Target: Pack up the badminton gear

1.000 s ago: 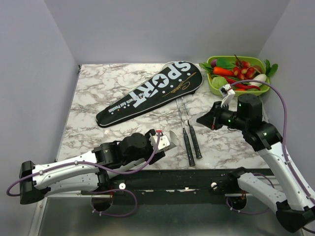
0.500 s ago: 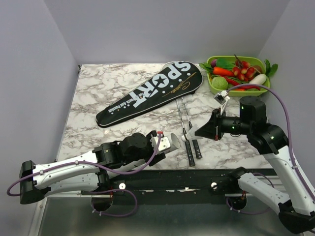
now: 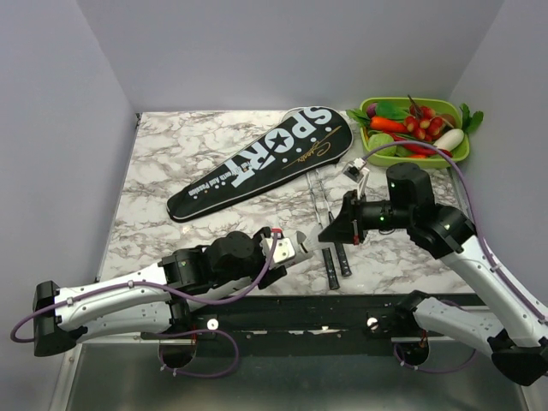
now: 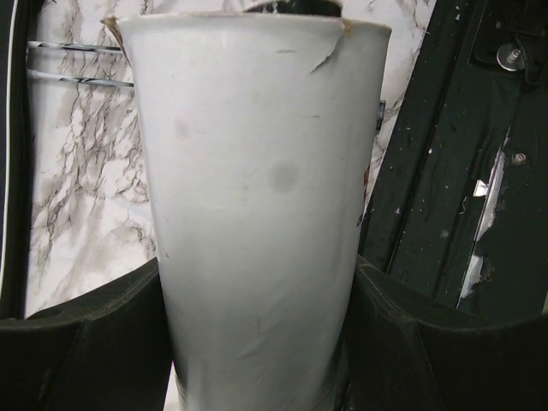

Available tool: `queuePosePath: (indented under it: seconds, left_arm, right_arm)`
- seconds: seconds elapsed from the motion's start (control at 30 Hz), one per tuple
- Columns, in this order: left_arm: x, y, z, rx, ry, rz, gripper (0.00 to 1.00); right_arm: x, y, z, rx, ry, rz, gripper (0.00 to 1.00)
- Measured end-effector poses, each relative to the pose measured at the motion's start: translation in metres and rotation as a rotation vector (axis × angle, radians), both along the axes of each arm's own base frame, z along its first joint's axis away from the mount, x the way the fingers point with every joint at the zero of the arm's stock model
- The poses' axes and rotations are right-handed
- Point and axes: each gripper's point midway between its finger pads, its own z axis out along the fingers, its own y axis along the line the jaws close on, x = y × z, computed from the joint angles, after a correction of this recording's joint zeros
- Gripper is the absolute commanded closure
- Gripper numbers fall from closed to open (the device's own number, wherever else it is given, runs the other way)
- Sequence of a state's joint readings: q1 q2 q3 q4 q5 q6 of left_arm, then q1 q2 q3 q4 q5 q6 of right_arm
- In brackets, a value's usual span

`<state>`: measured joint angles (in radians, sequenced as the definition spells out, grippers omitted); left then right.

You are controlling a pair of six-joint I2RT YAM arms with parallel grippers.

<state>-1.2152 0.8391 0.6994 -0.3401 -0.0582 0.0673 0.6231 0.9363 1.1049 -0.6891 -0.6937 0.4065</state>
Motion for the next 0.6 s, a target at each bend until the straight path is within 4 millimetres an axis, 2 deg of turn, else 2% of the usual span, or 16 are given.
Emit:
queuePosePath:
  seconds: [0.27, 0.6]
  left_arm:
    - [-0.001, 0.002, 0.006, -0.020, -0.007, 0.001, 1.00]
    - [-0.001, 0.003, 0.008, -0.027, -0.009, 0.002, 1.00]
  right_arm:
    - [0.007, 0.026, -0.016, 0.006, 0.040, 0.034, 0.99]
    - [-0.003, 0.070, -0.044, 0.026, 0.125, 0.128, 0.99]
